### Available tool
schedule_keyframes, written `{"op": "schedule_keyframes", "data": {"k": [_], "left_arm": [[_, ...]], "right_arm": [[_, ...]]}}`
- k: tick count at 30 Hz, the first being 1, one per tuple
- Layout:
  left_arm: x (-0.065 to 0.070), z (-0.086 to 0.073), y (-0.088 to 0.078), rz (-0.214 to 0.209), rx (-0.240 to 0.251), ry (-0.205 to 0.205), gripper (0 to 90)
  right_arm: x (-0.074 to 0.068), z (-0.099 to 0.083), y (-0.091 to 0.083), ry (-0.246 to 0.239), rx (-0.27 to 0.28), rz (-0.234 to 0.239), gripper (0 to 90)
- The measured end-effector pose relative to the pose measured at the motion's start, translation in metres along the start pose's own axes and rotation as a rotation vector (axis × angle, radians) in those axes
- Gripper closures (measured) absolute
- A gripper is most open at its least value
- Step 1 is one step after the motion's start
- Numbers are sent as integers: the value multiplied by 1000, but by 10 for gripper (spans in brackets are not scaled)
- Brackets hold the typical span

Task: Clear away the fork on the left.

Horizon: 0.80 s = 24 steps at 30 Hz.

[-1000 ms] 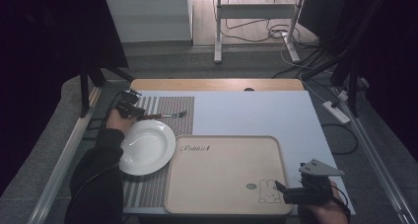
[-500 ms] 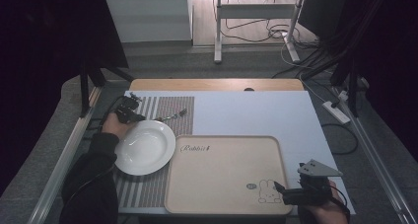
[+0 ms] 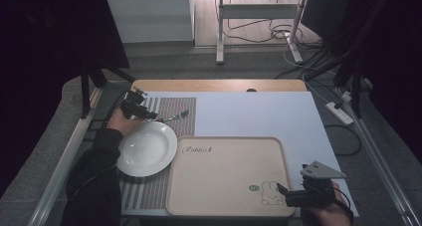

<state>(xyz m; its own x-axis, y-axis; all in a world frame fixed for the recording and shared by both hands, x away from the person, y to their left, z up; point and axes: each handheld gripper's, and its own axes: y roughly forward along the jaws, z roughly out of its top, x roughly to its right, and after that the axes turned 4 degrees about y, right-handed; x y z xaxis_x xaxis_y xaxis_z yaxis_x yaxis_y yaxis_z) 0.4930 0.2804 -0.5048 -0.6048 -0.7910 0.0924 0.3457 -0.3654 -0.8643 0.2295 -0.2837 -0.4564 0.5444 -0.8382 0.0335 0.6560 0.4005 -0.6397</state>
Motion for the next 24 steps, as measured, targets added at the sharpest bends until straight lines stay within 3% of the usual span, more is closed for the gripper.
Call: {"op": "schedule_keyframes", "data": {"k": [1,4,6,7,10,13,15,18,22,23,24], "left_arm": [[3,4,5,-22,-3,6,214],[6,8,10,-22,-18,12,147],[9,12,16,-14,-36,13,27],[11,15,21,-29,-52,18,9],[13,17,27,-20,-73,28,11],[15,19,33,4,-111,57,54],[16,19,34,30,-127,78,139],[16,17,31,30,-116,115,224],[14,13,25,10,-109,160,515],[13,13,23,1,-112,169,515],[13,12,22,0,-113,183,572]], "right_arm": [[0,0,0,1,-1,2,0],[0,0,0,2,-1,3,0],[0,0,0,2,-1,4,0],[0,0,0,1,-2,5,0],[1,0,0,2,-2,6,0],[1,0,0,1,-3,7,0],[1,0,0,2,-3,8,0],[1,0,0,1,-4,9,0],[0,0,0,-3,-5,9,0],[0,0,0,-3,-5,9,0],[0,0,0,-4,-6,10,0]]}}
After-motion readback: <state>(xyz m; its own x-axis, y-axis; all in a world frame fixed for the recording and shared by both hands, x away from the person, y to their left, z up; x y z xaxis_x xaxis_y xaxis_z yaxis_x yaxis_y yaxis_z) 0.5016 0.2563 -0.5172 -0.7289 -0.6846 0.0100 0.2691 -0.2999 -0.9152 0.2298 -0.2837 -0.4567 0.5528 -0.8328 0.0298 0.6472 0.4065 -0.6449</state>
